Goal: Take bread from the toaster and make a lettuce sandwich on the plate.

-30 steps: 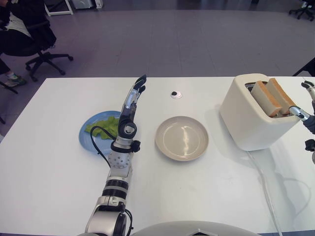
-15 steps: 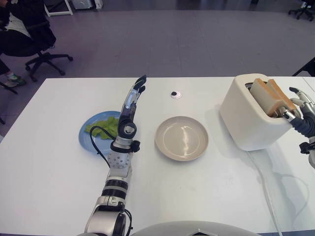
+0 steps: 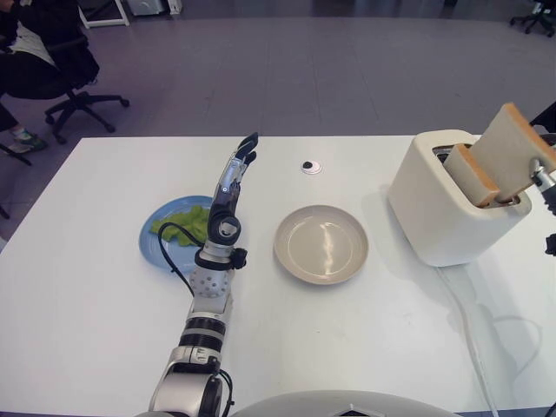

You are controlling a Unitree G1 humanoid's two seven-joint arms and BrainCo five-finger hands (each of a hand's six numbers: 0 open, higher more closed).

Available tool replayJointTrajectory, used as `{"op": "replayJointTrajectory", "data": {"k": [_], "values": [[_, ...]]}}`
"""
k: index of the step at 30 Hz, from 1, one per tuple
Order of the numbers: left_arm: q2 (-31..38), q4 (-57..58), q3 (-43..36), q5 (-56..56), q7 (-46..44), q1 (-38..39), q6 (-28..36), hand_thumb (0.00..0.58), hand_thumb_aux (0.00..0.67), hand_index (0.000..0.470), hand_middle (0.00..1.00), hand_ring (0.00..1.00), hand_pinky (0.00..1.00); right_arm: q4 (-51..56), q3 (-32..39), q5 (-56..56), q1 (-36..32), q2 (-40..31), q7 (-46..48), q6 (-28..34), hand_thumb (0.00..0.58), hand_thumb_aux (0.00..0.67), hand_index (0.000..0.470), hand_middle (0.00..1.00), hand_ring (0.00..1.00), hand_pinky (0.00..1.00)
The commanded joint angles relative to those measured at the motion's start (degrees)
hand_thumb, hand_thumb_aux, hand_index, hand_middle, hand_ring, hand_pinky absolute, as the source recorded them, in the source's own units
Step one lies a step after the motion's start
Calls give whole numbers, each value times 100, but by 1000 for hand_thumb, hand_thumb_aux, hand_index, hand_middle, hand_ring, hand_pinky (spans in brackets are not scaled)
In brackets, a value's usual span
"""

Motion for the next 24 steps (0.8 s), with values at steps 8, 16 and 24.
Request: {"op": "replayJointTrajectory", "data": {"k": [8,16,24], "values": [[774,341,921,1720,1063,-268,13,0,0,0,0,0,0,-901,-389,913,-582,351,198,-159,580,670,470,1000,1000,1000],[2779,763,418,5377,3047,-67,2032,0,0,0,0,0,0,-2045,856,1815,-579,1064,1546,166,580,670,470,1000,1000,1000],[3605,1970,-605,5491,2839,67,2738,0,0,0,0,0,0,-1069,2794,836,-448,2290,2552,76,580,670,470,1000,1000,1000]]}}
